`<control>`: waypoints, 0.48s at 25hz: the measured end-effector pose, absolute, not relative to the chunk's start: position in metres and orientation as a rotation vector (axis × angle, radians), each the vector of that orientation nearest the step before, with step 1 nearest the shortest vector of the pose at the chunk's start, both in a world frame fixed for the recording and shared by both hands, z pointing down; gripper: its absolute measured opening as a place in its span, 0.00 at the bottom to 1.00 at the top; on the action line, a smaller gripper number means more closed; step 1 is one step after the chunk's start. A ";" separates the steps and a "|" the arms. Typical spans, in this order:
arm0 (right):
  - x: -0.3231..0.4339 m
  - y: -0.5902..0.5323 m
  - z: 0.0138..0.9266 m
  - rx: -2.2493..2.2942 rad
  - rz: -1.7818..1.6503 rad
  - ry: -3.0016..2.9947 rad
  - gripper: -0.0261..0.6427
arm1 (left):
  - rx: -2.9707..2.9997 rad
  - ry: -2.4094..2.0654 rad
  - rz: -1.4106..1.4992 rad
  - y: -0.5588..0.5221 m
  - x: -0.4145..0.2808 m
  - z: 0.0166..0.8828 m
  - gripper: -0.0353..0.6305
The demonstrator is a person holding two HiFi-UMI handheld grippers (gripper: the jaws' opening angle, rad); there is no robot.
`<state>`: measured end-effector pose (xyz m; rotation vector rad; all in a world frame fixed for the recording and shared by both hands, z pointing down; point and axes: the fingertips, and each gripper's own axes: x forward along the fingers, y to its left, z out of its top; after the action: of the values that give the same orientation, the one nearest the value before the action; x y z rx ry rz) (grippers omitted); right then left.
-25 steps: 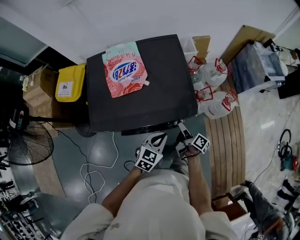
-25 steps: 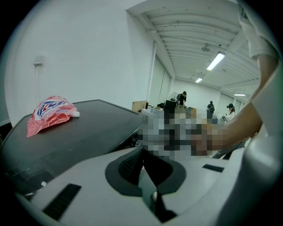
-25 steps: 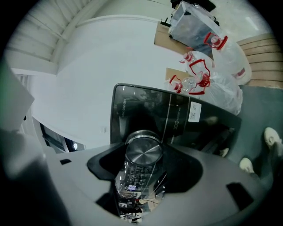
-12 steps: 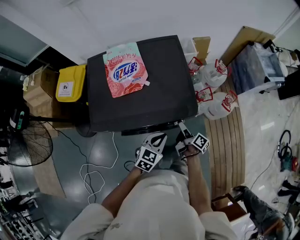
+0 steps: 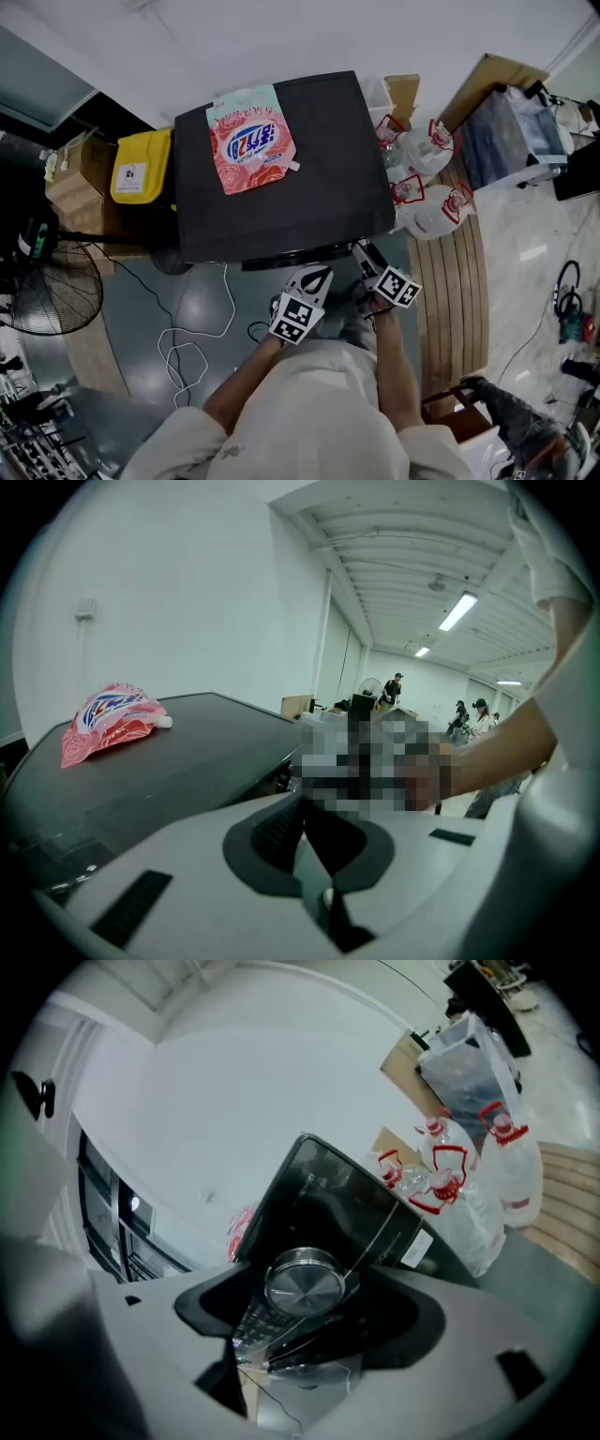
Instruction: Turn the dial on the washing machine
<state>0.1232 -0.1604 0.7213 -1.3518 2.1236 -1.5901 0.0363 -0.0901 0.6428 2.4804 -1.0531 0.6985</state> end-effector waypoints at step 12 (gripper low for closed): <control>0.126 -0.159 0.713 -1.708 -1.182 2.600 0.53 | 2.470 -1.057 0.686 -0.087 0.035 0.644 0.07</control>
<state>0.1261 -0.1585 0.7126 -1.7082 2.6000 -1.1818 0.0346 -0.0874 0.6439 2.4704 -1.0570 0.6855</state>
